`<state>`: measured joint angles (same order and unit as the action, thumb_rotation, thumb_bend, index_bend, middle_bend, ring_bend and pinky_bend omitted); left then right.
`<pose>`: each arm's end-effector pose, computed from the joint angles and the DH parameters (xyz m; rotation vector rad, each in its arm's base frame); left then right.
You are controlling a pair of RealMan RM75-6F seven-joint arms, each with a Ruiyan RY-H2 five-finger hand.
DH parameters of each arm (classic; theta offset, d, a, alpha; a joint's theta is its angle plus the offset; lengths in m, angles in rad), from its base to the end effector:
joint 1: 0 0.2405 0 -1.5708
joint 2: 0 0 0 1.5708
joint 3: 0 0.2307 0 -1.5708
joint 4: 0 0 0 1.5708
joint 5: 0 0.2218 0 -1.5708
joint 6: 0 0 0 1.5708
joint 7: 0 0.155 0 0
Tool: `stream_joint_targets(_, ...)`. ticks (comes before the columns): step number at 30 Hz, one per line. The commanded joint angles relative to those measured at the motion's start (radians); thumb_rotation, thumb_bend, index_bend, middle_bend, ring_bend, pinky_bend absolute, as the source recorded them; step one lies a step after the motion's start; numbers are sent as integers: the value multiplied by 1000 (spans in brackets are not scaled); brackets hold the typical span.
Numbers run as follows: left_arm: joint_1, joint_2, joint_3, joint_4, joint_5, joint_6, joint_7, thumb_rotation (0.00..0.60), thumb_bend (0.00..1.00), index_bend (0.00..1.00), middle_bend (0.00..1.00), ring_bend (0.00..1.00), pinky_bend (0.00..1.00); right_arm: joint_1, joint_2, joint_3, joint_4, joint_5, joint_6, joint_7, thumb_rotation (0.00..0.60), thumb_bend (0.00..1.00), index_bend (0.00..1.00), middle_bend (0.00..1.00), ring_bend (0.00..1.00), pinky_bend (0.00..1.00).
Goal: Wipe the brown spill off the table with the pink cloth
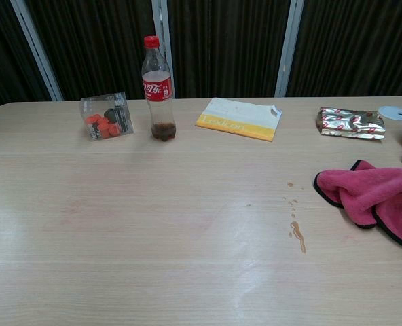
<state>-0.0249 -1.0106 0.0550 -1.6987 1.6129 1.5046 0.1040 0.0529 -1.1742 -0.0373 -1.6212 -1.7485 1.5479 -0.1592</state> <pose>-0.2875 0.1489 0.1427 -1.5298 -0.8630 -0.7700 -0.2576 -0.1579 0.1032 1.6110 -0.7550 0.9424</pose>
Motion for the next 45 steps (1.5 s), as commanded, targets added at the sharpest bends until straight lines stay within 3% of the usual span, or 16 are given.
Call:
stream_joint_targets(1,-1,2,1,-2,2,0,-3,600,0,0,0,0,0,-2,-1,1,-5,5,-1,-2,600,0,0,0,0,51)
stream_joint_targets(34,-1,-3,1,-2,1,-2,1,600,0,0,0,0,0,-2,23,-5,-72,64,-51,15,600,0,0,0,0,51)
stream_joint_targets(40,-1,-4,0,-1,-2,-5,-1,600,0,0,0,0,0,32,32,28,-116,141,-125,-37,600,0,1,0,0,51)
stream_joint_targets(45,-2,-3,-1,-7,-9,-9,3,600,0,0,0,0,0,91,-1,86,-141,245,-216,-135,600,0,34,0,0,51)
